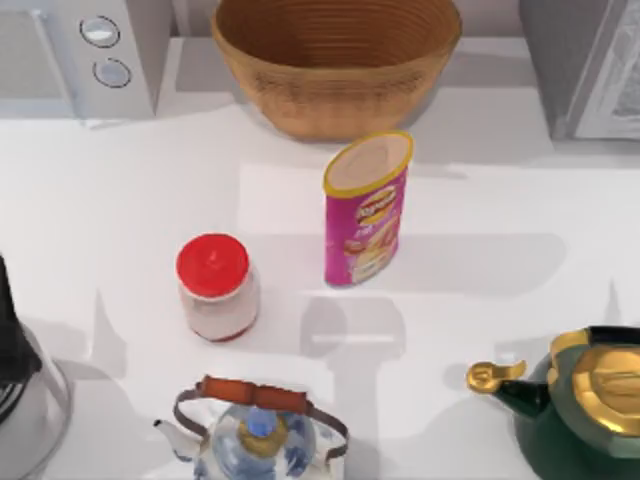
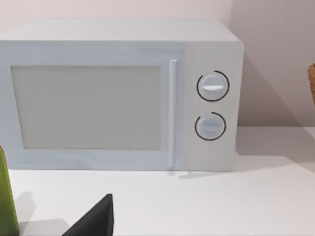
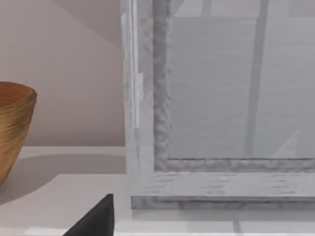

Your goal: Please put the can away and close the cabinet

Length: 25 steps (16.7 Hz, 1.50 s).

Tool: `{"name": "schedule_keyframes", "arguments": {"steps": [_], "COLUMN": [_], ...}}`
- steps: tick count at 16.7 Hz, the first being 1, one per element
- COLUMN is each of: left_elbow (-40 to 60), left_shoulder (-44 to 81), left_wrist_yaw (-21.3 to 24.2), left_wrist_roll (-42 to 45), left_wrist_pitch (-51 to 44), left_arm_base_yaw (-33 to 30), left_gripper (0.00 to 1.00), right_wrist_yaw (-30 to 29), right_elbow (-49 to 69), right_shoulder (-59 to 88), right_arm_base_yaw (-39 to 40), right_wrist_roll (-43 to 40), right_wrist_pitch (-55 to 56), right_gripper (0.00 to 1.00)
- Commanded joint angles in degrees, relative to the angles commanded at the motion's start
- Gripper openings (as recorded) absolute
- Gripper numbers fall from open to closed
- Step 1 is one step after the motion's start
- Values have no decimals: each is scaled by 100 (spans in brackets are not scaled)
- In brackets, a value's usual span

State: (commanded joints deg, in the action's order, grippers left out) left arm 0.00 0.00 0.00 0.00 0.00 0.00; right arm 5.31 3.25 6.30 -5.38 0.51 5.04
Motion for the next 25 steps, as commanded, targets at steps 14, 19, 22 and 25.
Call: {"name": "schedule_keyframes", "arguments": {"steps": [14, 19, 22, 25], "left_elbow": [0, 0, 0, 0], "left_shoulder": [0, 0, 0, 0], "left_wrist_yaw": [0, 0, 0, 0], "left_wrist_roll": [0, 0, 0, 0], "left_wrist_pitch": [0, 0, 0, 0], "left_arm_base_yaw": [0, 0, 0, 0], "left_gripper": [100, 100, 100, 100], "right_wrist_yaw": [4511, 5207, 5265, 5265], "right_elbow": [1479, 1732, 1784, 1784], "right_shoulder": [6485, 7990, 8232, 8232], "right_arm_base_yaw": [-4381, -5232, -5344, -5344], "right_wrist_roll": [164, 152, 141, 141], "right_wrist_pitch": [5166, 6293, 6419, 6419], "right_gripper": [100, 100, 100, 100]}}
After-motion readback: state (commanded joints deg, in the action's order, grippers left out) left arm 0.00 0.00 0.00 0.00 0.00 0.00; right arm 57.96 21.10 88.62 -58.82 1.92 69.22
